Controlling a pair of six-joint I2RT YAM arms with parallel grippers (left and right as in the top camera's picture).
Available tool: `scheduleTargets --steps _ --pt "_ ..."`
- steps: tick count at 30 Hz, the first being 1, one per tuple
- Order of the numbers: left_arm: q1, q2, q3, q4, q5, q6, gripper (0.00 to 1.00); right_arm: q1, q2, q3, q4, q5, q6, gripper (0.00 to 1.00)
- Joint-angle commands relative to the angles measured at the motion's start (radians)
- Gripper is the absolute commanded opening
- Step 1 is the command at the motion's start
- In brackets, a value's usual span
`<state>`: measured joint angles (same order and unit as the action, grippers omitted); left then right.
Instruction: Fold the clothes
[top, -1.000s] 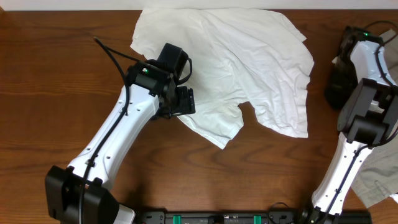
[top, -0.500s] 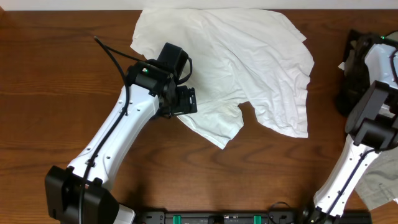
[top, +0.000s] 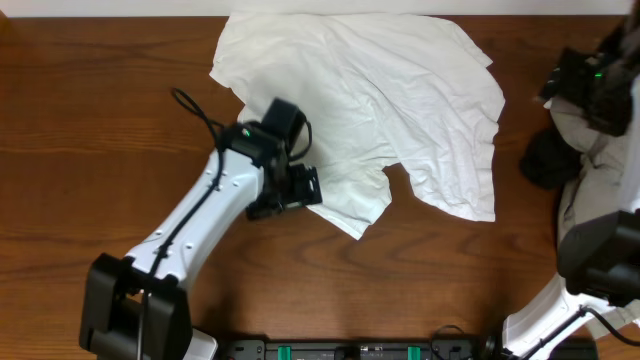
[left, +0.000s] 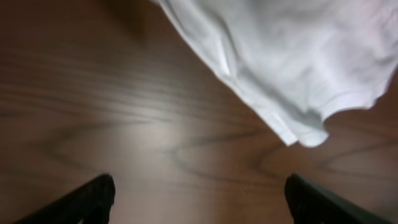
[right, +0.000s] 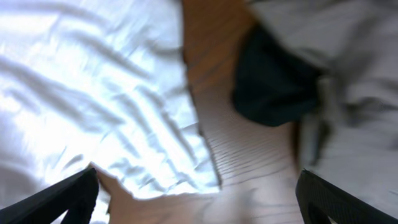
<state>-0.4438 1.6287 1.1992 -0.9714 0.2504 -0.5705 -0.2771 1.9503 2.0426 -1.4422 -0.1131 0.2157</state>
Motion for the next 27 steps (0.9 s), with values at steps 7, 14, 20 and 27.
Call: scheduleTargets --steps 7,14,20,27 --pt "0.003 -0.001 -0.156 0.159 0.077 -0.059 0.89 0.109 0.038 -0.109 0.004 -0.045 -0.048 0.99" --pt "0.003 0.015 -0.156 0.252 0.066 -0.06 0.89 0.148 0.038 -0.269 0.069 -0.045 -0.048 0.99" --pt "0.011 0.063 -0.156 0.327 0.002 -0.06 0.9 0.162 0.038 -0.417 0.16 -0.088 -0.048 0.99" --pt "0.081 0.135 -0.156 0.407 -0.001 -0.059 0.9 0.173 0.038 -0.443 0.179 -0.097 -0.045 0.99"
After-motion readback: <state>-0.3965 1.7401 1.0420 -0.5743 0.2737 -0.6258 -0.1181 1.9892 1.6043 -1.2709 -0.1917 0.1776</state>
